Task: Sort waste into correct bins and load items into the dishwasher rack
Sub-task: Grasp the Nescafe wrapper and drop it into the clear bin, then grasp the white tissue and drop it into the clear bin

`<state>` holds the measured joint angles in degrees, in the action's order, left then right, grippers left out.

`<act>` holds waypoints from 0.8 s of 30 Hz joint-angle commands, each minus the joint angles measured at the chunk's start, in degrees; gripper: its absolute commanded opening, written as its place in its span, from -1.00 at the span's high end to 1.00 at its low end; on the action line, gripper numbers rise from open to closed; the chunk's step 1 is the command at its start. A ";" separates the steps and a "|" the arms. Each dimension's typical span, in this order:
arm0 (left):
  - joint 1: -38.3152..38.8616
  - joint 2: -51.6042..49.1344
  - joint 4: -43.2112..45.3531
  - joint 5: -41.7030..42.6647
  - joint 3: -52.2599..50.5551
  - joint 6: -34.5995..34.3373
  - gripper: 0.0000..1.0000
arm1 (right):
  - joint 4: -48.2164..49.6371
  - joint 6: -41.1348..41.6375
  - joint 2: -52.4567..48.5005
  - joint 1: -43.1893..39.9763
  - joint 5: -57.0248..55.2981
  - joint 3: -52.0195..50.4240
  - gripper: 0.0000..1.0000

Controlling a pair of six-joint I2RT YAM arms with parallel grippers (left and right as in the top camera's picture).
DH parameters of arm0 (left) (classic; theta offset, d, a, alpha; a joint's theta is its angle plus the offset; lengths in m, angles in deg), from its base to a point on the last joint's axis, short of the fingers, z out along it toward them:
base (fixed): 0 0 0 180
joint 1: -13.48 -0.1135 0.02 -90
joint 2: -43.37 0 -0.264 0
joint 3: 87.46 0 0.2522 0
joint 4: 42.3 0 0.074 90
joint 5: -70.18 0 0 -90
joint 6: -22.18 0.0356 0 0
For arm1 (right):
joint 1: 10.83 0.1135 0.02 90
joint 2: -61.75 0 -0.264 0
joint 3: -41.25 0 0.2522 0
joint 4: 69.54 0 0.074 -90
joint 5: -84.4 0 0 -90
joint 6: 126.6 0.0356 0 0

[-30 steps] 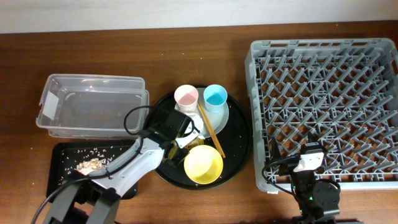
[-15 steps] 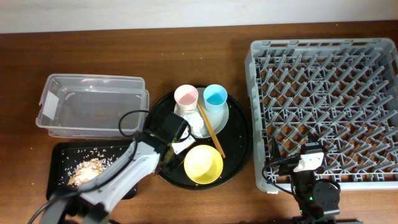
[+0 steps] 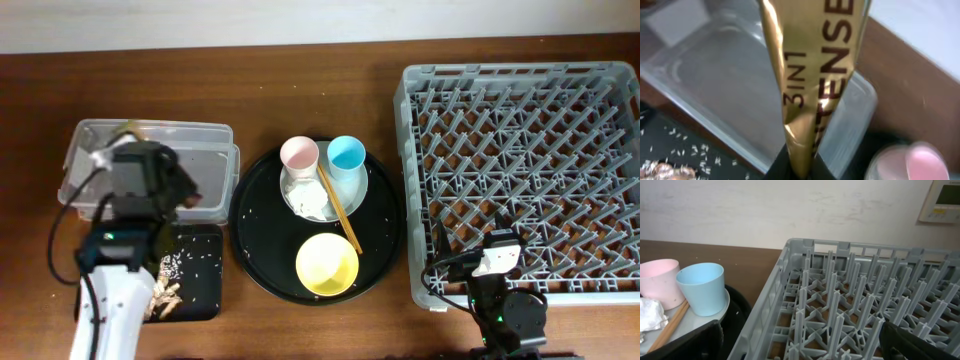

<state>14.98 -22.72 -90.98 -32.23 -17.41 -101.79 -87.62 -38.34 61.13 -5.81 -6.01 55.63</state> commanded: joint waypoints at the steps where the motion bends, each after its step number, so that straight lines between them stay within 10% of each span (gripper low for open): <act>1: -7.56 -6.67 6.69 7.65 1.07 -6.78 0.76 | -0.37 0.02 0.31 -0.22 -0.28 -0.31 -0.97; 4: -9.90 -13.70 11.96 9.20 1.07 -6.78 0.54 | -0.37 0.02 0.31 -0.22 -0.28 -0.31 -0.97; 6: -10.21 -14.78 12.79 9.86 1.09 -6.75 -0.33 | -0.37 0.02 0.31 -0.22 -0.28 -0.31 -0.97; 7: -10.19 -14.56 13.51 9.88 1.09 -6.75 -0.37 | -0.37 0.02 0.31 -0.22 -0.28 -0.31 -0.97; 15: -6.05 0.35 6.43 30.05 1.09 -0.90 -0.23 | -0.37 0.02 0.31 -0.22 -0.28 -0.31 -0.97; 24: 22.95 -7.85 4.92 13.68 1.09 2.38 -0.31 | -0.37 0.02 0.31 -0.22 -0.28 -0.31 -0.97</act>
<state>34.06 -27.09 -86.63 -11.75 -16.60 -100.61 -87.62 -38.34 61.10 -5.81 -6.01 55.63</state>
